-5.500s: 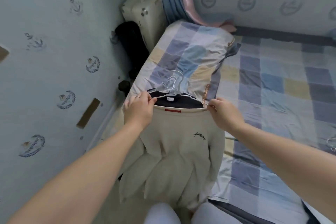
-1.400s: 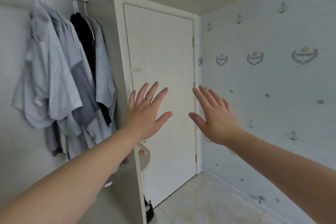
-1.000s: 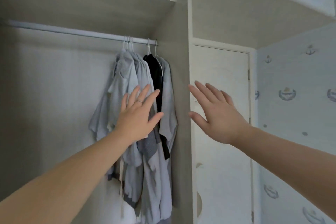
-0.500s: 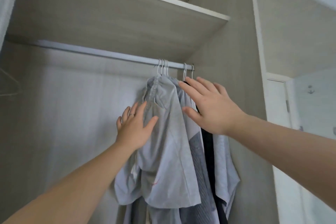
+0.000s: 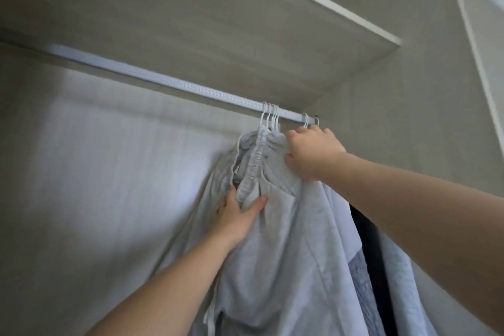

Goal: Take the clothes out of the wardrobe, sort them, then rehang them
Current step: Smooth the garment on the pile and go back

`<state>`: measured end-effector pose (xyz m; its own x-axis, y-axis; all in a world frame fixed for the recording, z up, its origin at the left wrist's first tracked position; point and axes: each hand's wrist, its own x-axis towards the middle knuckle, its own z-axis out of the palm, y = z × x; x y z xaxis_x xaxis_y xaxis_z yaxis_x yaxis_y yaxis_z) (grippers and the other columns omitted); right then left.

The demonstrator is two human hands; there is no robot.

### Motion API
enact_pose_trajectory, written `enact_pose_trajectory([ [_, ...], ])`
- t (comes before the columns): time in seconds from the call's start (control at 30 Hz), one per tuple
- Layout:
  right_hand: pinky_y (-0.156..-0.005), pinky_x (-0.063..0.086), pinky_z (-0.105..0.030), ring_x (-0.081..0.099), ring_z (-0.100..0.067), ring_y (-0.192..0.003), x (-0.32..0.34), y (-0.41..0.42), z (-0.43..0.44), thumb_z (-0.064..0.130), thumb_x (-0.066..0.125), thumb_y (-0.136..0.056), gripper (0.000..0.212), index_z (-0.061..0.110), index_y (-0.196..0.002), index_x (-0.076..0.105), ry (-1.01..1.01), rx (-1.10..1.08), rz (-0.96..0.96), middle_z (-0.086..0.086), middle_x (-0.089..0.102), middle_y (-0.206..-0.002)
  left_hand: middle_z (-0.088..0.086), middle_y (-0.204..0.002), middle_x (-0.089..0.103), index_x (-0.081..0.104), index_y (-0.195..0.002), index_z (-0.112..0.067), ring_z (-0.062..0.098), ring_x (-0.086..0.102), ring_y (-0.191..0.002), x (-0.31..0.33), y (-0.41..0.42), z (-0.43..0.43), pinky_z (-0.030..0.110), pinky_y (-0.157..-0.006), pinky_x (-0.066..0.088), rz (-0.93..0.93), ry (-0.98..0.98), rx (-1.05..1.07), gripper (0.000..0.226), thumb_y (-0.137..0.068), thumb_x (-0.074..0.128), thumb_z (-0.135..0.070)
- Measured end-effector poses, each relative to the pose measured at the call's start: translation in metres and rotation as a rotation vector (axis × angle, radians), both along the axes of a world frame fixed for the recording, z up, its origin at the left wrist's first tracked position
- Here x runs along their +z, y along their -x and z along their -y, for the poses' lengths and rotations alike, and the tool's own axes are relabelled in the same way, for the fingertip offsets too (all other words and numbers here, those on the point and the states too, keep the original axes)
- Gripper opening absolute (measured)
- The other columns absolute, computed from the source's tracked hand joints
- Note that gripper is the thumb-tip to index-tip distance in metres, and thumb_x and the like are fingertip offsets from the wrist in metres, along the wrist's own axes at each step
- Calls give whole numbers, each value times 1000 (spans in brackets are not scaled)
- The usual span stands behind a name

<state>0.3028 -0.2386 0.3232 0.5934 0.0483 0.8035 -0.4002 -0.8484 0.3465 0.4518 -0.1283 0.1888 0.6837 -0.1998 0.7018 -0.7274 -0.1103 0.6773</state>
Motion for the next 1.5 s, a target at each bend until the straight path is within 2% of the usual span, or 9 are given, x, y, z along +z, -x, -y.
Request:
enact_pose_trajectory([
  [0.07,-80,36,-37,56,-33,-107,7,-10,-3,13,46,-89,6,17,-93,49,17,-16,38,-10,60,-114,-4,-153,45,36,-149,-32,22,42,-140,-1,-3,7,42,-115,34,-6,23,-6,107,-58,48,-86],
  [0.17,-66,40,-35,63,-36,-92,12,-22,-2,3,44,-86,16,18,-82,42,-32,-4,101,-11,62,-103,-3,-155,41,31,-152,-33,24,39,-142,-4,-10,10,43,-116,33,-8,24,19,98,-69,52,-82],
  [0.3,-64,40,-34,62,-34,-85,13,-31,-2,2,45,-85,15,17,-82,45,-48,25,200,-11,64,-99,1,-159,34,24,-155,-32,26,34,-144,-9,-23,8,45,-116,31,21,9,65,86,-84,57,-68],
  [0.67,-64,36,-36,44,-32,-71,32,-22,-20,4,44,-83,10,14,-80,42,-120,156,301,-2,33,-67,-2,-159,33,20,-156,-29,21,34,-145,7,-18,-6,44,-118,31,39,99,15,100,-76,58,-73],
  [0.87,-63,34,-35,45,-33,-70,34,6,-9,12,42,-91,5,11,-88,46,-140,228,383,-4,38,-71,3,-156,36,20,-155,-28,24,37,-142,21,-4,-16,25,-104,26,139,138,130,87,-86,60,-63],
  [1.03,-58,35,-35,52,-36,-73,9,58,22,27,37,-98,19,14,-91,50,-81,261,388,-11,56,-84,9,-144,50,41,-146,-21,25,47,-133,28,30,-23,39,-112,37,278,205,178,61,-95,54,-51],
  [1.23,-59,40,-36,61,-38,-77,-40,152,72,39,36,-98,22,21,-97,50,45,199,340,-11,65,-84,2,-149,47,47,-142,-20,29,38,-136,27,91,-6,42,-111,30,539,112,431,45,-101,44,-41],
  [1.4,-57,50,-40,62,-36,-71,-71,256,114,40,36,-97,27,19,-98,53,79,142,283,-8,65,-82,6,-151,45,47,-144,-15,29,31,-143,20,158,45,47,-116,26,616,51,376,44,-103,43,-33],
  [1.5,-55,49,-39,61,-36,-68,-83,329,139,39,37,-96,28,17,-99,53,111,73,266,-7,64,-81,7,-138,58,50,-139,-17,29,40,-133,8,213,88,47,-106,31,681,-14,294,44,-103,35,-36],
])
